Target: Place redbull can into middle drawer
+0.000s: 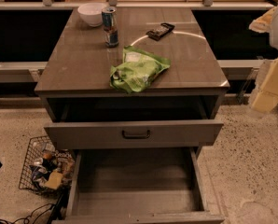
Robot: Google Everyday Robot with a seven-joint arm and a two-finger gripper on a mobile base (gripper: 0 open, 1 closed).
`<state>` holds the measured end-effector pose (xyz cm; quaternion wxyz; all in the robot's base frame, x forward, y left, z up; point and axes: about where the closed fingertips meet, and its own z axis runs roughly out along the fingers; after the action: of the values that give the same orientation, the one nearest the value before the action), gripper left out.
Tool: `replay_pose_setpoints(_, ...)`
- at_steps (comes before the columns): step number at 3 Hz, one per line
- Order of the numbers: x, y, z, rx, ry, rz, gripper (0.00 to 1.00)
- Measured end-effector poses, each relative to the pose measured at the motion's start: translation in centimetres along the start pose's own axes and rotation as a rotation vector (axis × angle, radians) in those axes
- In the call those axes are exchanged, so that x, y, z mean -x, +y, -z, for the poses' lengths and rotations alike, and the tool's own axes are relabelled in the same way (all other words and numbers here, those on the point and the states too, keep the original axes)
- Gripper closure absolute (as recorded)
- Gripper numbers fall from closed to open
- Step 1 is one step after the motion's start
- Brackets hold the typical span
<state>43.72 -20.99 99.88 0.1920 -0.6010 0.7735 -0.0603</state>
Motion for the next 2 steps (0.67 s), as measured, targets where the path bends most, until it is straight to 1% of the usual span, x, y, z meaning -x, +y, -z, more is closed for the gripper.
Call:
replay_pose_setpoints(1,0.0,0.0,0.0,0.0,0.0,0.0,0.0)
replay_pose_setpoints(2,0.7,-2.4,-0.3,-0.054,-0.08,-0.035,0.0)
